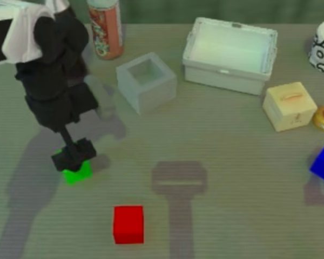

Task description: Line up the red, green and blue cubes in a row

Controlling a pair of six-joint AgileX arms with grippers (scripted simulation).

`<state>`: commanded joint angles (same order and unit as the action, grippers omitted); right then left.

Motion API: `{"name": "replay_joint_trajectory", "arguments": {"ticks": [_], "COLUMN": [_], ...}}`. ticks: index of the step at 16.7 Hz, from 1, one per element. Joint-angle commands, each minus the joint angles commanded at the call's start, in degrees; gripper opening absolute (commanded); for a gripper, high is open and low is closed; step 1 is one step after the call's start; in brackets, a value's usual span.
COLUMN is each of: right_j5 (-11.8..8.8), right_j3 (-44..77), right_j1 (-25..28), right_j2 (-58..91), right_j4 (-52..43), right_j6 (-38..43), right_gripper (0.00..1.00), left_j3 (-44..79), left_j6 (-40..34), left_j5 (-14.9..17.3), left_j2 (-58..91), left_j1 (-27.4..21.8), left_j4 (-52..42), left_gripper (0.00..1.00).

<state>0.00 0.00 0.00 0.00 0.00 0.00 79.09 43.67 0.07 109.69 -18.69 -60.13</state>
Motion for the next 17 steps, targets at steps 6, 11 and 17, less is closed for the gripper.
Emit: {"name": "replay_joint_trajectory", "arguments": {"ticks": [6,11,17], "right_j5": [0.0,0.0,0.0], "right_j3": [0.0,0.0,0.0], "right_j1": [0.0,0.0,0.0], "right_j2": [0.0,0.0,0.0], "right_j4": [0.0,0.0,0.0], "right_j6": [0.0,0.0,0.0], "right_gripper": [1.0,1.0,1.0], "left_j3": [0.12,-2.85,-9.27], "left_j6": [1.94,1.96,2.23], "left_j5": [-0.03,0.0,0.03], "left_j2": [-0.09,2.34,7.86], "left_j1": [0.58,0.76,0.94], "left_j4": [0.23,5.92,17.9], "left_gripper": [1.0,1.0,1.0]}}
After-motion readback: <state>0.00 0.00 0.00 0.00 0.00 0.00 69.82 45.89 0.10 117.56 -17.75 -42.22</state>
